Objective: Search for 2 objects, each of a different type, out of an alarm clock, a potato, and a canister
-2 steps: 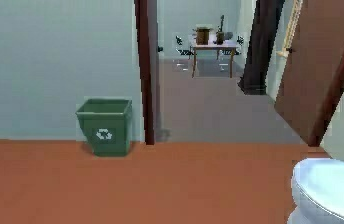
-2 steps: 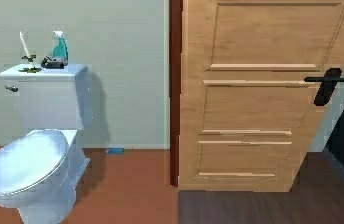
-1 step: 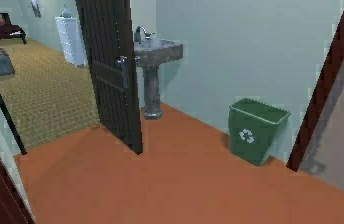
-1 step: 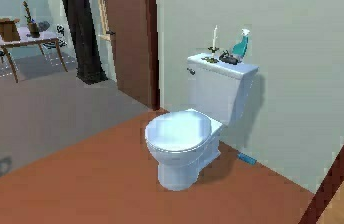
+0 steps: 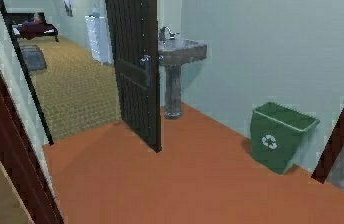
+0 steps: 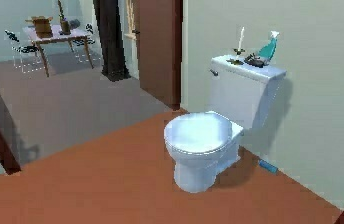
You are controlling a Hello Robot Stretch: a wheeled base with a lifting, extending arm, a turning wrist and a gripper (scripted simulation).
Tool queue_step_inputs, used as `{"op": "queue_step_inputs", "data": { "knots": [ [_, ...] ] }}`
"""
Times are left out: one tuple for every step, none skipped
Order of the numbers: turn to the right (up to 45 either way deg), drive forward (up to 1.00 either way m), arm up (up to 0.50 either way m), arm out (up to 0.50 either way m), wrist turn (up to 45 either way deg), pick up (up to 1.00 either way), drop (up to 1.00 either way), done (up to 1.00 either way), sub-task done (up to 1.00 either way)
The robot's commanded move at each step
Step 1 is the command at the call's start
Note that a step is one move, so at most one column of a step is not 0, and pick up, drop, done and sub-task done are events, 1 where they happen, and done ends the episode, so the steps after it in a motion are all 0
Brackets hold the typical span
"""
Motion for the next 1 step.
{"op": "queue_step_inputs", "data": {
  "knots": [
    [0.0,0.6,0.0,0.0,0.0,0.0,0.0,0.0,0.0]
  ]
}}
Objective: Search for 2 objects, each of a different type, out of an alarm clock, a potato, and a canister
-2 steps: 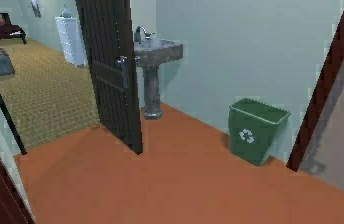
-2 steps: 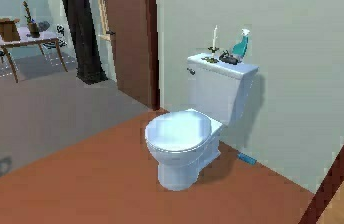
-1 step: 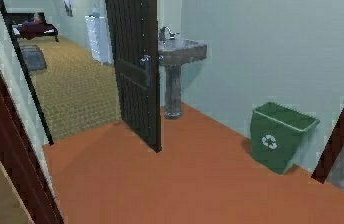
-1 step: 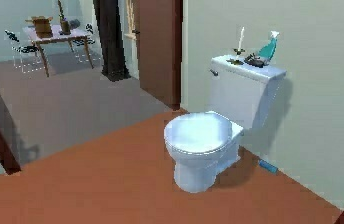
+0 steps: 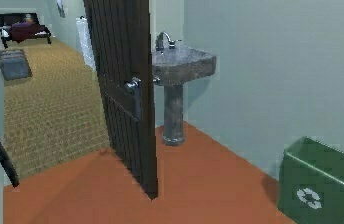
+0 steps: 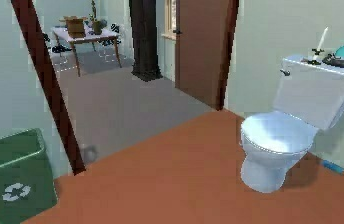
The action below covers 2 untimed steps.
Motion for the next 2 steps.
{"op": "queue_step_inputs", "data": {
  "knots": [
    [-36.0,0.0,0.0,0.0,0.0,0.0,0.0,0.0,0.0],
    [-3.0,0.0,0.0,0.0,0.0,0.0,0.0,0.0,0.0]
  ]
}}
